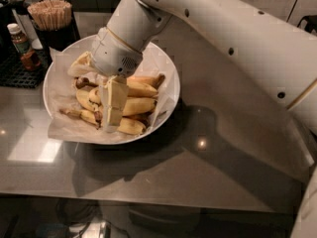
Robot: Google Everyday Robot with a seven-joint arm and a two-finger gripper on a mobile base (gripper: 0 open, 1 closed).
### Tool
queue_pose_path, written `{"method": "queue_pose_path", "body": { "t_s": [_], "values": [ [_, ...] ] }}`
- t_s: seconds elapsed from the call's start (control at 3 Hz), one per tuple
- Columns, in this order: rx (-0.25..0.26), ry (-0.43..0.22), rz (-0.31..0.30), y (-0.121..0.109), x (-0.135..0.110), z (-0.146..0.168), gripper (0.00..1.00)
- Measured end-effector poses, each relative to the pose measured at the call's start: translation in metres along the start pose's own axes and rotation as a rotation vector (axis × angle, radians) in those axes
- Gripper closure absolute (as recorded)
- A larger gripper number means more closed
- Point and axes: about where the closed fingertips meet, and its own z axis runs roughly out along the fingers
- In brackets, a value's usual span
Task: Pick banana from white bowl
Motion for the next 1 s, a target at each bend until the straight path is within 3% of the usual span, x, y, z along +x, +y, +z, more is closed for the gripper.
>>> {"method": "queue_pose_path", "body": {
  "t_s": [0.33,1.0],
  "values": [
    [0.000,0.000,0.000,0.000,0.000,0.000,0.00],
    [0.055,-0.059,0.087,0.024,0.028,0.000,0.00]
  ]
}}
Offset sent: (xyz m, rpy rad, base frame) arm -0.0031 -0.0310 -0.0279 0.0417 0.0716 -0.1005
